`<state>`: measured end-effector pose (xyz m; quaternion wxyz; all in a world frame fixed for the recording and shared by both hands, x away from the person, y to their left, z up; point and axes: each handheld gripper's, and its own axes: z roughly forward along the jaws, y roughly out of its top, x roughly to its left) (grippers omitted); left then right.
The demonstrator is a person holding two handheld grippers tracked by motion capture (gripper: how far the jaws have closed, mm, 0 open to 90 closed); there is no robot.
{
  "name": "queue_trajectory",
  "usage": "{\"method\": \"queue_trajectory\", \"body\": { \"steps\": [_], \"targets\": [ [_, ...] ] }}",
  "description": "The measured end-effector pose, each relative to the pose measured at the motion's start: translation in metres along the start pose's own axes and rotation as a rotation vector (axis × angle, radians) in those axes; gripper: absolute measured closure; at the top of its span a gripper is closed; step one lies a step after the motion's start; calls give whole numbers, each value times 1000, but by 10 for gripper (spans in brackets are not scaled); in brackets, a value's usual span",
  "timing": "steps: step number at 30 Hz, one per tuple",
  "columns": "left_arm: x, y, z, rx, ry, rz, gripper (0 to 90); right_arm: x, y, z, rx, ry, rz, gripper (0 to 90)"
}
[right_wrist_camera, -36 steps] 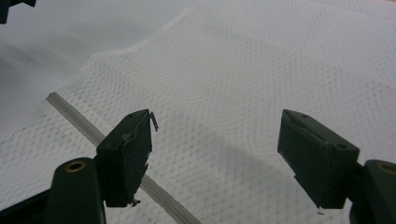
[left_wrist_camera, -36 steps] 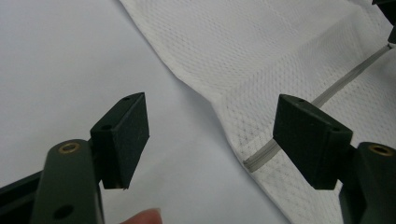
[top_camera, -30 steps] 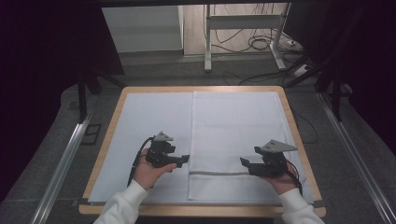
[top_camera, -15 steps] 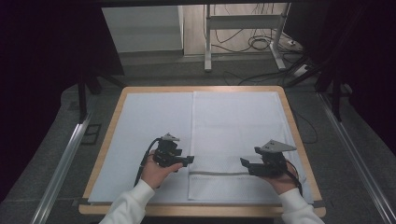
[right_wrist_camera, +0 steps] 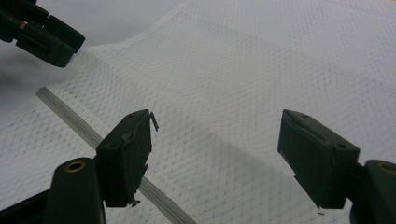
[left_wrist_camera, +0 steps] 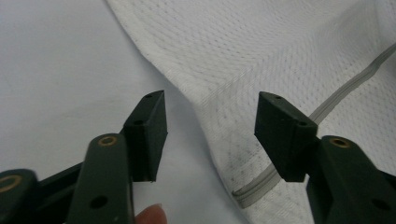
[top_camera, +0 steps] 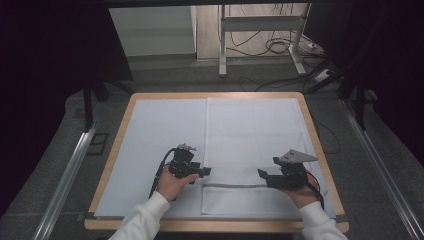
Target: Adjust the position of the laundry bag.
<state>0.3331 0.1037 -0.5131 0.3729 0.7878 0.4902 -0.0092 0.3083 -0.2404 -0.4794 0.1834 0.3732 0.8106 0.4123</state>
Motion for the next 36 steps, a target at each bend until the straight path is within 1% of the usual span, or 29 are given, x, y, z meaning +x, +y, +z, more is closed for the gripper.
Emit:
{"method": "queue_trajectory", "body": {
  "steps": [1,2,3,4,5,6,7,10,11,12,13,14,15,16,18,19,20,22,23,25,26,27,28,31,32,33,34,35,36],
  "targets": [
    [-1,0,1,-1,0,-1,477,0,0,0,1,-1,-2,253],
    [-1,1,3,0,1,7,499,0,0,0,2,-1,-2,253],
    [-2,1,5,-2,5,5,519,0,0,1,4,-2,-3,253],
    [-2,1,8,7,4,4,519,0,0,1,4,-2,-3,253],
    [-2,1,11,7,-1,-6,536,1,0,1,3,0,-2,253],
    [-2,0,13,14,2,-3,556,1,0,0,2,0,-3,253],
    [-2,0,15,13,0,-9,574,1,0,0,1,-1,-3,253],
    [-3,1,18,12,4,7,644,0,0,-1,-3,-3,-3,253],
    [-4,1,19,16,3,14,666,0,0,-1,-3,-5,-2,253],
    [-4,1,20,29,2,29,709,0,0,-1,-3,-8,1,253],
    [-5,1,24,31,1,35,728,0,0,-1,-3,-8,1,253],
    [-5,1,24,31,1,35,751,0,0,-1,-3,-9,-1,253],
    [-6,0,25,28,9,45,751,0,0,-1,-3,-9,-1,253],
    [-7,0,25,28,11,49,816,0,1,-1,-4,-9,-3,253],
    [-6,0,25,30,9,54,845,-1,1,-2,-5,-12,-4,253],
    [-6,0,25,31,7,57,845,-1,1,-2,-5,-12,-4,253],
    [-6,0,25,38,6,66,860,-2,1,-2,-4,-16,-4,253],
    [-6,0,25,29,2,62,869,-4,1,-3,-1,-17,-1,253],
    [-6,0,25,28,1,67,869,-4,1,-3,-1,-17,-1,253],
    [-5,0,24,32,-3,74,875,-10,5,-8,4,-26,17,253],
    [-4,0,24,29,-9,71,875,-14,7,-10,9,-25,26,252],
    [-4,0,24,23,-16,59,875,-14,7,-10,9,-25,26,252],
    [-3,0,23,25,-20,58,877,-22,13,-13,13,-39,48,251],
    [-3,0,23,23,-22,58,878,-37,22,-17,35,-60,83,251],
    [-3,0,24,19,-22,57,878,-37,22,-17,35,-60,83,251],
    [-3,-1,23,24,-21,61,878,-42,24,-17,40,-73,89,251],
    [-2,-1,23,21,-21,59,879,-51,26,-17,66,-93,106,251],
    [-2,-2,23,11,-29,46,879,-56,26,-17,77,-103,115,251],
    [-2,-2,23,11,-29,46,879,-56,26,-17,77,-103,115,251]
  ]
}}
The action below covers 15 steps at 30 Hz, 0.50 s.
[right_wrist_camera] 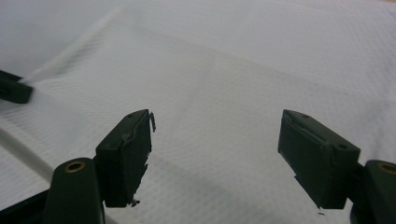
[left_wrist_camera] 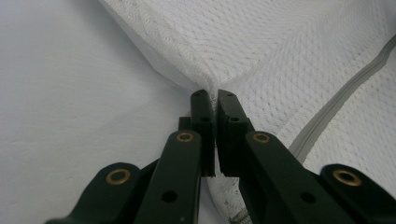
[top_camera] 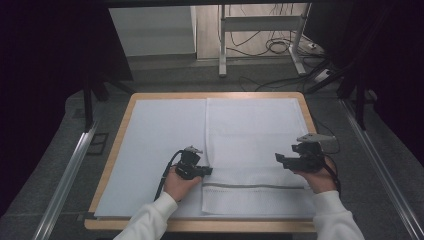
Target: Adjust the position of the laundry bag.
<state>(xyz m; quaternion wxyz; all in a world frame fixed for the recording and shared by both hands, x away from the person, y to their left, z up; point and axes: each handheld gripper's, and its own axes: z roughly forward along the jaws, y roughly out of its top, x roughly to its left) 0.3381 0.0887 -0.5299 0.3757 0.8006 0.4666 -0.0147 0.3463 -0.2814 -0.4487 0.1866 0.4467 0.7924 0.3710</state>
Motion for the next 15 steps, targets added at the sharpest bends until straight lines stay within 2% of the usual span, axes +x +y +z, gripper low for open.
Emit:
{"method": "queue_trajectory", "body": {
  "steps": [2,5,7,8,9,11,15],
  "targets": [
    [0,-1,-1,-5,0,-2,879,-15,-3,-2,22,-33,34,258],
    [-1,-1,-1,-7,1,-2,879,-30,-10,-5,51,-65,78,269],
    [-1,-1,-1,-8,1,-2,879,-39,-14,-6,79,-98,95,275],
    [-1,-1,-1,-8,1,-2,879,-39,-14,-6,79,-98,95,275],
    [-1,-2,-1,-9,2,-3,879,-48,-18,-7,100,-121,117,280],
    [-1,-2,-2,-4,4,6,879,-54,-22,-7,114,-126,141,300],
    [-1,-2,-2,-6,3,9,879,-62,-27,-7,132,-144,158,333]
  ]
}}
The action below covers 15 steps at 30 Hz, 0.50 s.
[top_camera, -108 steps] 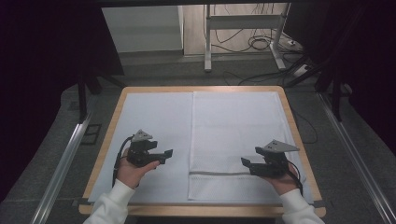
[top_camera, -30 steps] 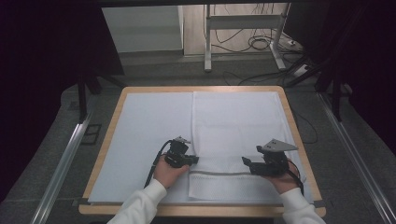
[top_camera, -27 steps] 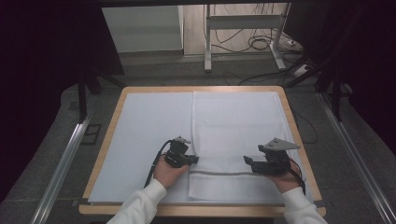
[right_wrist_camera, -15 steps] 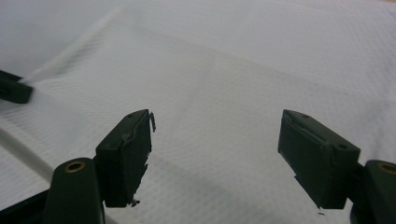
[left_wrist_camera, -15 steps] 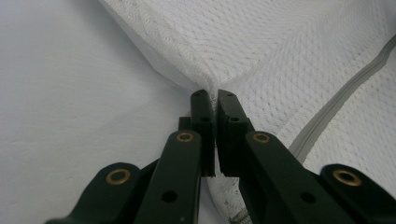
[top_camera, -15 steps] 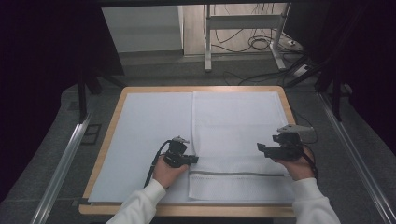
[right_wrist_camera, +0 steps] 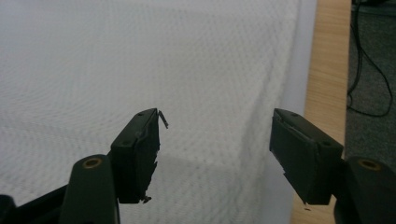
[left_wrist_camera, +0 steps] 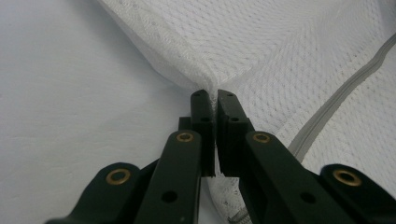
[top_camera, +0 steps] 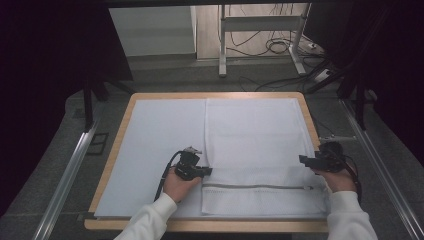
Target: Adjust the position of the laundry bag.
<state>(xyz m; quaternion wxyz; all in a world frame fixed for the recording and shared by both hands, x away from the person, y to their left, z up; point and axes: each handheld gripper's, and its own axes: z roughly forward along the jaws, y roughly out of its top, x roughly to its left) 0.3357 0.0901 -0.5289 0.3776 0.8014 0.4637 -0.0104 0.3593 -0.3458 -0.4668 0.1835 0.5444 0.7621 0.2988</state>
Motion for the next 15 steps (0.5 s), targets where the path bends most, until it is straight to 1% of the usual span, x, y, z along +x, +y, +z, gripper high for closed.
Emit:
{"method": "queue_trajectory", "body": {
  "steps": [2,7,12,13,15],
  "targets": [
    [0,0,0,-7,-2,-6,879,-6,-2,1,10,-4,15,357],
    [0,0,0,-3,-2,-1,879,-11,-4,3,33,-14,28,377],
    [0,0,0,-6,-2,-3,880,-17,-9,9,79,-14,44,411],
    [0,0,0,-6,-2,-4,879,-19,-12,13,94,-11,50,432],
    [-1,0,0,-7,-2,-4,880,-21,-14,16,106,-14,54,451]
  ]
}}
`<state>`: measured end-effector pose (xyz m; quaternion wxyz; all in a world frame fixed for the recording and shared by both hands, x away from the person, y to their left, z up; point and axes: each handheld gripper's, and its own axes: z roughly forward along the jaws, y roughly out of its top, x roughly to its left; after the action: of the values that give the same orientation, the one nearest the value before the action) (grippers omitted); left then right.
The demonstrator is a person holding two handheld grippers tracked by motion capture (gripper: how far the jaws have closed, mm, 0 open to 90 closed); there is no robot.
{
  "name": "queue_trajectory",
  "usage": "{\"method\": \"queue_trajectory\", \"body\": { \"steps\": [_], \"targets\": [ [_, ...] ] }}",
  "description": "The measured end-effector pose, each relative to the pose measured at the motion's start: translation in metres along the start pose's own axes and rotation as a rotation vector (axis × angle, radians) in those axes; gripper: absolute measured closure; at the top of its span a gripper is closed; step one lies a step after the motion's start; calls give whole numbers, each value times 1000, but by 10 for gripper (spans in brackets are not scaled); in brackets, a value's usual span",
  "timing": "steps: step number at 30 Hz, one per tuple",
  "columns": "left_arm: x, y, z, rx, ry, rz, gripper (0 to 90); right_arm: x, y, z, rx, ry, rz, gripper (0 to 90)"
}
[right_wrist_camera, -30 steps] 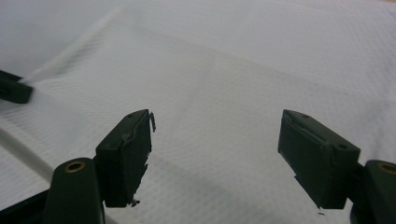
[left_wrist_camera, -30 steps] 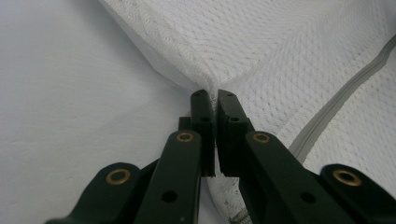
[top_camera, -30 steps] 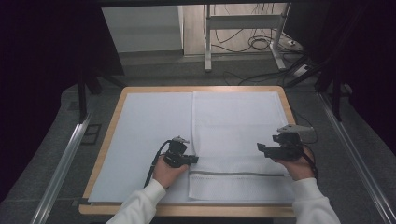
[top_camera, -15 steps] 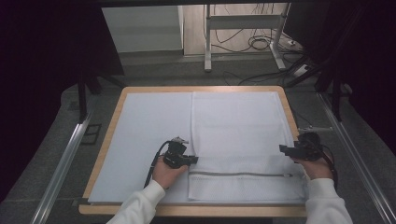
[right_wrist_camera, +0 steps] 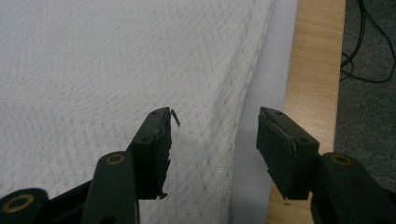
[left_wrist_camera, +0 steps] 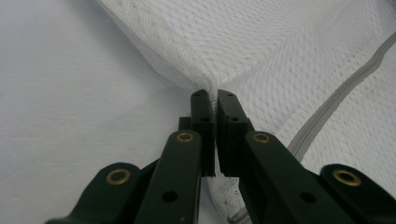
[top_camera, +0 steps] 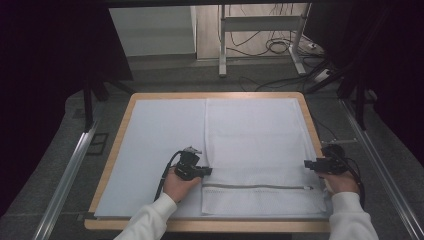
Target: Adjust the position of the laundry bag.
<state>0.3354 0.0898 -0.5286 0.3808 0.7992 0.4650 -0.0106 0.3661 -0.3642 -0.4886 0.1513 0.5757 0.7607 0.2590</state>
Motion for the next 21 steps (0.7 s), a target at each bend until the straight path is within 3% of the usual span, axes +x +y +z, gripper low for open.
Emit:
{"method": "queue_trajectory", "body": {
  "steps": [10,21],
  "targets": [
    [-1,0,0,-6,0,-6,880,-3,-3,6,39,-13,-6,563],
    [-1,1,-1,-7,-1,-3,880,2,-2,7,70,2,-59,863]
  ]
}}
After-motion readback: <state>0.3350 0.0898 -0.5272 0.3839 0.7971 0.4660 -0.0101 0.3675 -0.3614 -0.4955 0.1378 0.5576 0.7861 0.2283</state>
